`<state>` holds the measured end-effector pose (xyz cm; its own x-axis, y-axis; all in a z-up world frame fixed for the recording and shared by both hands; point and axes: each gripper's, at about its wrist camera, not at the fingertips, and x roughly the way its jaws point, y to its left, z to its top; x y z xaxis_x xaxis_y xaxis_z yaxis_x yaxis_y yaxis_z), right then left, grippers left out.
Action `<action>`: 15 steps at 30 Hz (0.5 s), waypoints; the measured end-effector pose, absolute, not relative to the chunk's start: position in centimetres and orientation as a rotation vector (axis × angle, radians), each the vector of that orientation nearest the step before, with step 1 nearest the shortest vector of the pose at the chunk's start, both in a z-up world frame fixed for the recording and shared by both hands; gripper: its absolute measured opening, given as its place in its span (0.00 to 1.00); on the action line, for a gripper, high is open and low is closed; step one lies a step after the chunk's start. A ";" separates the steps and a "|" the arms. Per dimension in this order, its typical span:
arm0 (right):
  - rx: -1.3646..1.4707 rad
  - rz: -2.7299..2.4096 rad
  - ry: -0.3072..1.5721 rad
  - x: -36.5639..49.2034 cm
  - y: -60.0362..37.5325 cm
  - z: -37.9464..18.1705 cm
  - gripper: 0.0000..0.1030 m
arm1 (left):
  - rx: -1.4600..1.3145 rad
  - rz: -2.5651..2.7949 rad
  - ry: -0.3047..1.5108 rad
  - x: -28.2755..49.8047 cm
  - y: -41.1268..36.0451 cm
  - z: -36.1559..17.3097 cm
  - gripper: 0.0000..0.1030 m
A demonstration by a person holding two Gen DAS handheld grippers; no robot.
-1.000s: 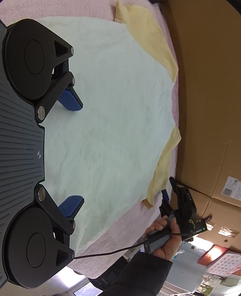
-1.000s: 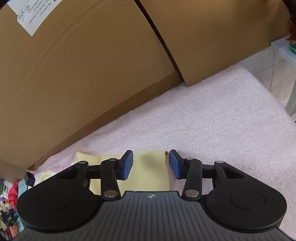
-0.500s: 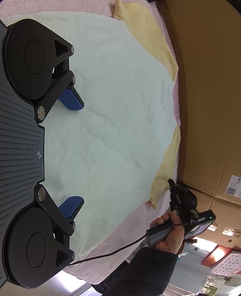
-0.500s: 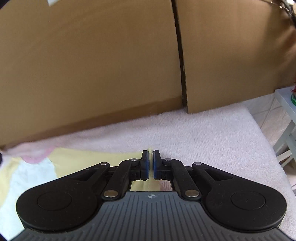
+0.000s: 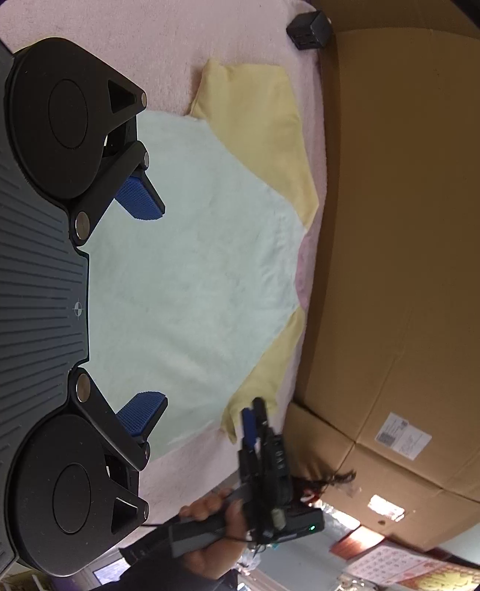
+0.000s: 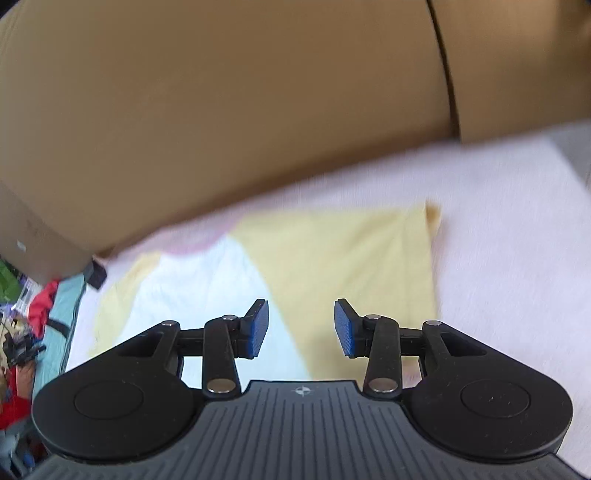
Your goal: Fold clothes
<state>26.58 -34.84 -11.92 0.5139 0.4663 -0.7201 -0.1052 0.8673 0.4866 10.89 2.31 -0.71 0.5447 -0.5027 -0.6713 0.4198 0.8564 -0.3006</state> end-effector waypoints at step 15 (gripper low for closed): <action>0.462 0.264 0.834 20.1 -36.6 -9.9 0.22 | -0.164 -0.401 0.841 12.1 5.0 -1.4 1.00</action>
